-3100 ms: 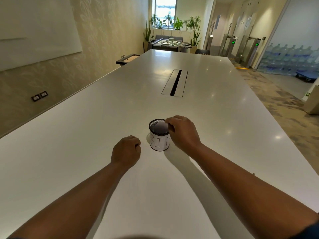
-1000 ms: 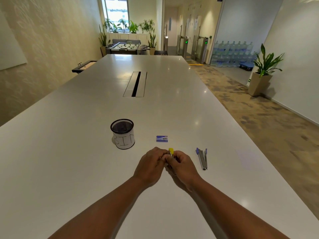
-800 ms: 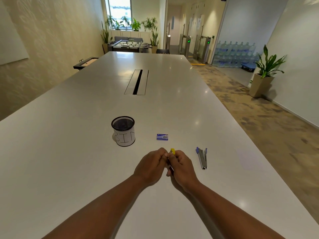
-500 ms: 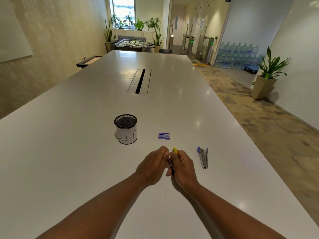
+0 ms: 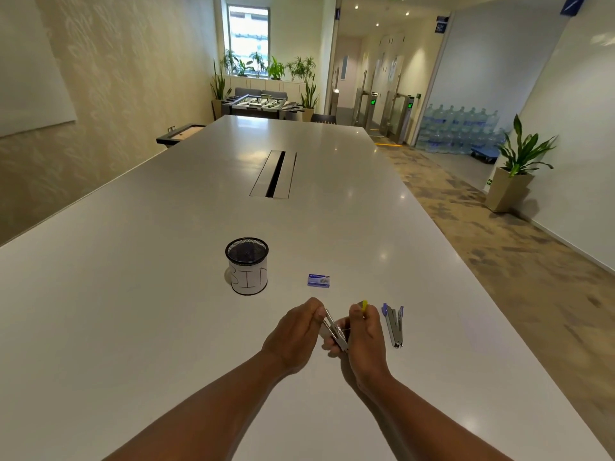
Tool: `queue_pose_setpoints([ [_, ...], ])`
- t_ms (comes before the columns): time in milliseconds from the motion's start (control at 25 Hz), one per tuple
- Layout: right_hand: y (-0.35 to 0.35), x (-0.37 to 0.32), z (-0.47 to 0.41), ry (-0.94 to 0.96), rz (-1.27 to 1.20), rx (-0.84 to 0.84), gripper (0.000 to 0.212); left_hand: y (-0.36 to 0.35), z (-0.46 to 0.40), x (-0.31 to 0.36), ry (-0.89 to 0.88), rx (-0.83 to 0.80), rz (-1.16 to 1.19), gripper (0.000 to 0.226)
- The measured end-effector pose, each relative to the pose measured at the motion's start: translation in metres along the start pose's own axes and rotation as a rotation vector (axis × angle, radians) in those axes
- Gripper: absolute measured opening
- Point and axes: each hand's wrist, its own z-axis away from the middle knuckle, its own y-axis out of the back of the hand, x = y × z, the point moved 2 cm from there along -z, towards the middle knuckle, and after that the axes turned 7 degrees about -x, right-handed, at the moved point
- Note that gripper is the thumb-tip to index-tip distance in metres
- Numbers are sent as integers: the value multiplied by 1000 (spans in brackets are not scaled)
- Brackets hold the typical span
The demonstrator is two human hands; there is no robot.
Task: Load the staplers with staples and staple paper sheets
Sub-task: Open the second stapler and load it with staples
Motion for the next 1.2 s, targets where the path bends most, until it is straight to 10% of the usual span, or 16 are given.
queue_pose_setpoints([
  [1200,6,23,25,254,1003,-32,15,-1,-22,-10,196,59,-78,28],
])
